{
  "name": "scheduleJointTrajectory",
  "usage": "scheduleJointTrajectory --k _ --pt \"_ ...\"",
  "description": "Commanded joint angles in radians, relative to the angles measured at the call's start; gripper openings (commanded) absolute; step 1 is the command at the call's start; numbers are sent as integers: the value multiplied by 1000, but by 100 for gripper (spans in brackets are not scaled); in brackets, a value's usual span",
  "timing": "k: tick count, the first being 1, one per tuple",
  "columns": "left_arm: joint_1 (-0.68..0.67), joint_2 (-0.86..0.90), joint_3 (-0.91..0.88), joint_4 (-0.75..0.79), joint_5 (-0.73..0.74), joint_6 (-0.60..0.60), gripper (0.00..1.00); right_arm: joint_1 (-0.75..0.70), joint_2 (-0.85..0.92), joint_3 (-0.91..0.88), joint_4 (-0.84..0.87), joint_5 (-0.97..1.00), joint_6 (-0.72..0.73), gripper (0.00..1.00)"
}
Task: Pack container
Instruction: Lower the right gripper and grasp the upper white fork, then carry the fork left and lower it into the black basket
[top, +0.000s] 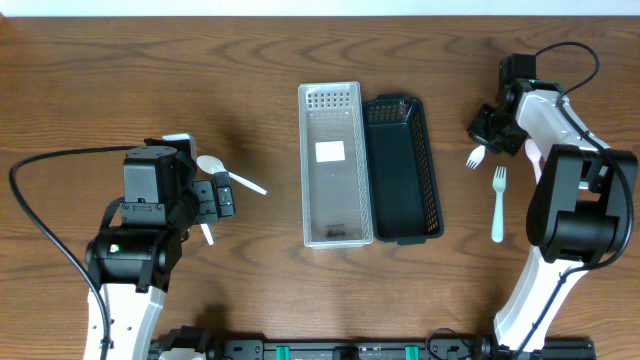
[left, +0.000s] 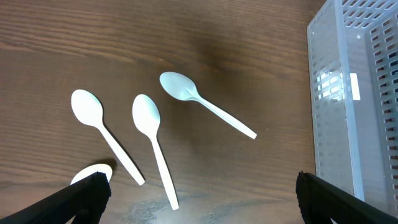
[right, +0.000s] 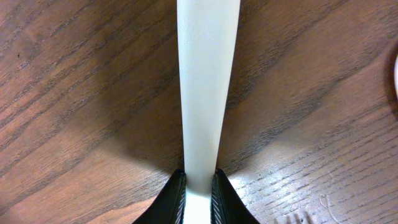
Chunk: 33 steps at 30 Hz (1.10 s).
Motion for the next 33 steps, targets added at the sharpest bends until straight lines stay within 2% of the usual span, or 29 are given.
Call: scheduleJointTrajectory --k 1,10,16,21,25,29,33 --pt "3 4 18 -4 10 8 98 6 6 2 7 1 0 1" --pt "3 4 18 -4 10 8 98 11 -11 8 26 0 -49 1" --pt "3 4 18 -4 10 8 98 51 -153 47 -20 -5 -151 1" --pt "3 4 18 -4 10 8 98 144 -338 89 -116 -68 -307 1" --pt "3 4 18 -4 10 8 98 246 -450 90 -226 -68 -338 1" --pt "3 4 18 -4 10 8 98 348 -478 88 -376 -67 -338 1" --pt "3 4 18 -4 10 8 98 415 -460 22 -397 -67 -337 1"
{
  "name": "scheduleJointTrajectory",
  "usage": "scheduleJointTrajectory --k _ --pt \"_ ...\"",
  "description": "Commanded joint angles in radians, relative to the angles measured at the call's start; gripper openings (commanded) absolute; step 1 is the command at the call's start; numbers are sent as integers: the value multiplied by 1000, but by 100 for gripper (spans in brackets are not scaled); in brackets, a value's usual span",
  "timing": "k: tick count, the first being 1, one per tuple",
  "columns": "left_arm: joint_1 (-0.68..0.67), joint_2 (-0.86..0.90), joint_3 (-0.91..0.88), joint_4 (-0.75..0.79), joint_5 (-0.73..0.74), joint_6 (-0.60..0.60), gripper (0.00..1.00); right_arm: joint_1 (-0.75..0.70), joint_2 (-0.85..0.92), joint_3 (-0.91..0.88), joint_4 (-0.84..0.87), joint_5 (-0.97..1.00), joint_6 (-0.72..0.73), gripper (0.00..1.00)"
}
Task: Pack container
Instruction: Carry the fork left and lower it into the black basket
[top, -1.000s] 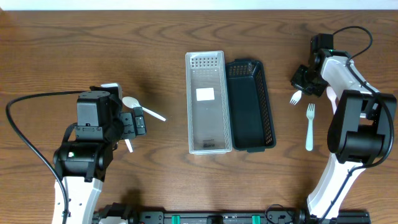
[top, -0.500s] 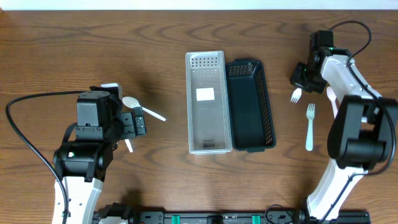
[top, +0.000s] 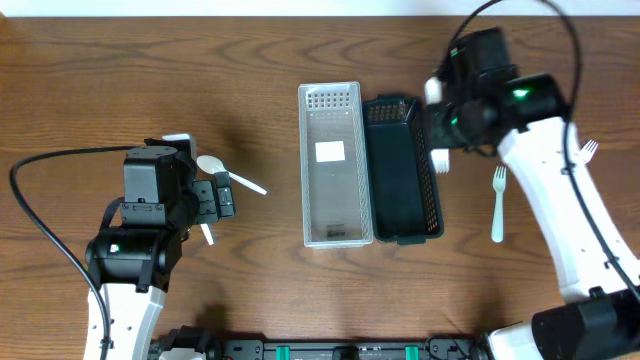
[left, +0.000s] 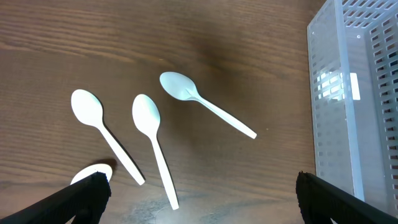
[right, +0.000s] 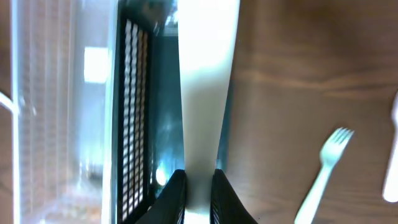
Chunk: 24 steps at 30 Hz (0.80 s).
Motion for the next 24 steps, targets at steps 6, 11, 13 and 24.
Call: scheduleJointTrajectory --k 6,11,13,24 --pt "3 3 18 -15 10 8 98 96 59 -275 148 -29 -14 3" --pt "3 3 18 -18 10 8 98 112 60 -387 244 -37 -15 8" --pt "3 3 18 -18 10 8 98 112 60 -393 254 -37 -15 14" --pt "3 3 18 -18 10 8 98 111 54 -296 249 -35 -38 46"
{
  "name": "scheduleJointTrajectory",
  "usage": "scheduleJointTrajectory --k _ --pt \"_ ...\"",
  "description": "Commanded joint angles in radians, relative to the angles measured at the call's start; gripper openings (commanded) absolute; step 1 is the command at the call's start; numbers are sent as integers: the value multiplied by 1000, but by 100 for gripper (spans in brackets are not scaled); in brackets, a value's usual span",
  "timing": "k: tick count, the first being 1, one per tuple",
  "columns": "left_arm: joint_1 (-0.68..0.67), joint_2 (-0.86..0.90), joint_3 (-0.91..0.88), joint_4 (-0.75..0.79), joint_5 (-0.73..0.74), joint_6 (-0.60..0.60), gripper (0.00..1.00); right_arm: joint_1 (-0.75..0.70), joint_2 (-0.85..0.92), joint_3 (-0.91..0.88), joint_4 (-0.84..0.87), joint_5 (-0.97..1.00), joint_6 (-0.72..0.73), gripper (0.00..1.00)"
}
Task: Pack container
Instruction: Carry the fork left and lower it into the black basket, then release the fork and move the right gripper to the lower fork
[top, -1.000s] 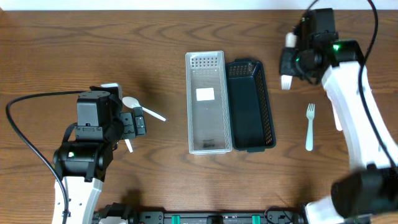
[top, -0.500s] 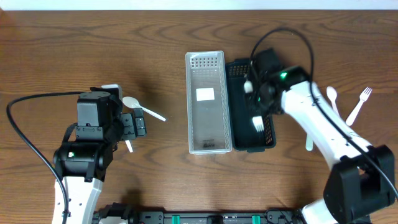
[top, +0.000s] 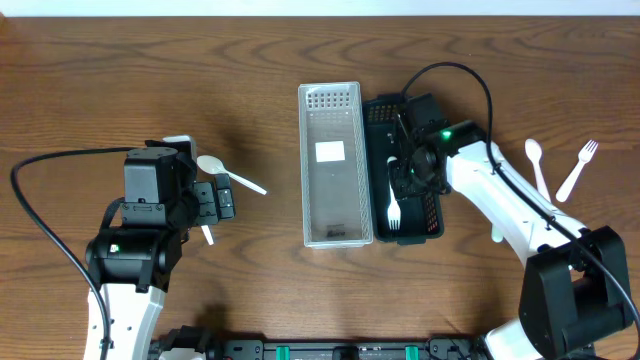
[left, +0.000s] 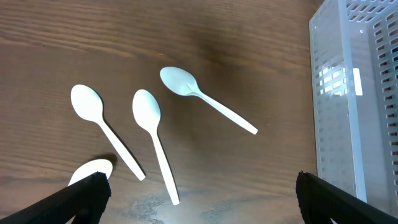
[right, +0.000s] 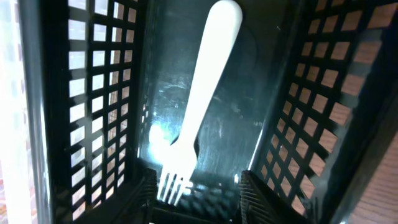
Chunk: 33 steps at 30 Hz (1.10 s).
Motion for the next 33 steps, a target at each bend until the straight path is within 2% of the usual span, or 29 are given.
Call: scheduleJointTrajectory --k 1,6,11,17,31,33 --pt "3 3 18 -2 10 8 98 3 -15 112 -37 2 -18 45" --pt "3 3 18 -2 10 8 98 -48 -70 256 -122 90 56 41" --pt "3 3 18 -2 10 8 98 -168 -150 276 -155 132 133 18" --pt "3 3 18 -2 10 8 98 -319 -150 244 -261 114 151 5" --pt "3 3 18 -2 10 8 98 -307 -147 -40 -223 23 122 6" --pt "3 3 18 -2 10 8 98 -304 -147 -60 -208 -44 72 6"
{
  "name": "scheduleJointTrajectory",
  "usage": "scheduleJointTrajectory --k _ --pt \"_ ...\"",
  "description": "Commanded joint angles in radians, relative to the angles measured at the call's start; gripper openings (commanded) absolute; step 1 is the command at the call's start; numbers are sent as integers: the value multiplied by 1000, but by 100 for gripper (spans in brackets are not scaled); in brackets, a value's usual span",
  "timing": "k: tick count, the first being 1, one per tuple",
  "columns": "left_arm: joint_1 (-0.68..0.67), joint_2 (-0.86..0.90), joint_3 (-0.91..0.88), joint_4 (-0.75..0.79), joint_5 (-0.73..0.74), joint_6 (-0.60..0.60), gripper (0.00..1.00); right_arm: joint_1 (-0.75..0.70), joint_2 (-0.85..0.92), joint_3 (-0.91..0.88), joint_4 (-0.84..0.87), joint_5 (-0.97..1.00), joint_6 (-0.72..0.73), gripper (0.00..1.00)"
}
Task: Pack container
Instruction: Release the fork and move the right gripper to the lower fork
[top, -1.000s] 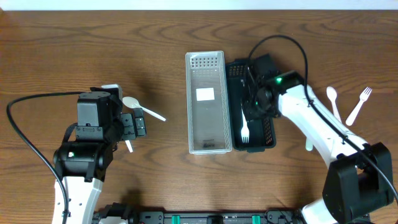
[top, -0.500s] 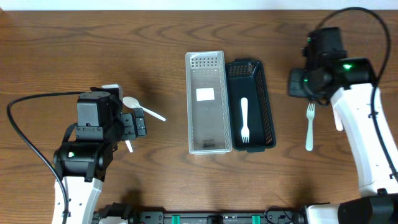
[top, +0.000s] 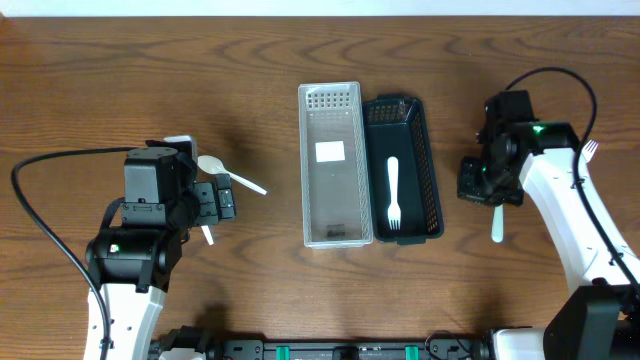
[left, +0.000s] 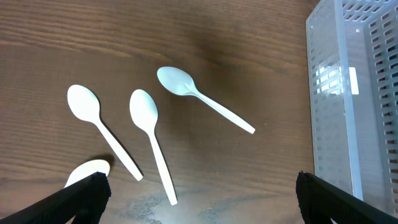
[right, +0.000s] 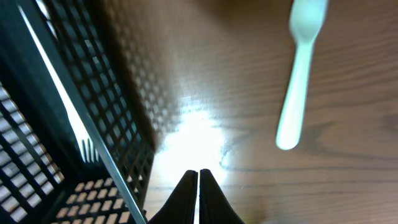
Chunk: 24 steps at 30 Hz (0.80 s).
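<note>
A black mesh basket (top: 433, 190) holds one white fork (top: 393, 193), which shows through the mesh (right: 64, 112) in the right wrist view. Beside it on the left stands a clear container (top: 308, 170) with nothing in it. My right gripper (top: 482, 186) is shut on nothing, low over the table just right of the basket (right: 198, 186). A loose fork (right: 297, 74) lies ahead of it. My left gripper (left: 199, 199) is open above three white spoons (left: 205, 107), (left: 152, 152), (left: 102, 140).
A further white piece (left: 87, 171) lies by the left finger. Another fork (top: 588, 148) peeks out behind the right arm at the far right. The clear container's wall (left: 336, 99) fills the right side of the left wrist view.
My right gripper was open over the fork lying in the black basket. It is now shut and empty, over the table to the right of the basket. The left arm has barely shifted.
My right gripper was shut on a white fork on the table at the far right. Then it held that fork over the black basket. Then it stood open with the fork lying in the basket, and now it is outside, shut. The left gripper stayed open over the spoons.
</note>
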Motion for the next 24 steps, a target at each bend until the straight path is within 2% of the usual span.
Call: scheduleJointTrajectory --k 1,4,11,19,24 --pt "3 3 18 -3 -1 6 98 12 9 -25 19 -116 -74 6" --pt "3 3 18 -3 -1 6 98 13 9 -35 31 -243 -139 9" --pt "3 3 18 -3 -1 6 98 16 9 -35 34 -254 -139 10" --pt "3 3 18 -3 -1 6 98 16 9 -35 55 -84 -74 12" --pt "3 3 18 -3 -1 6 98 16 23 -40 84 -56 -74 12"
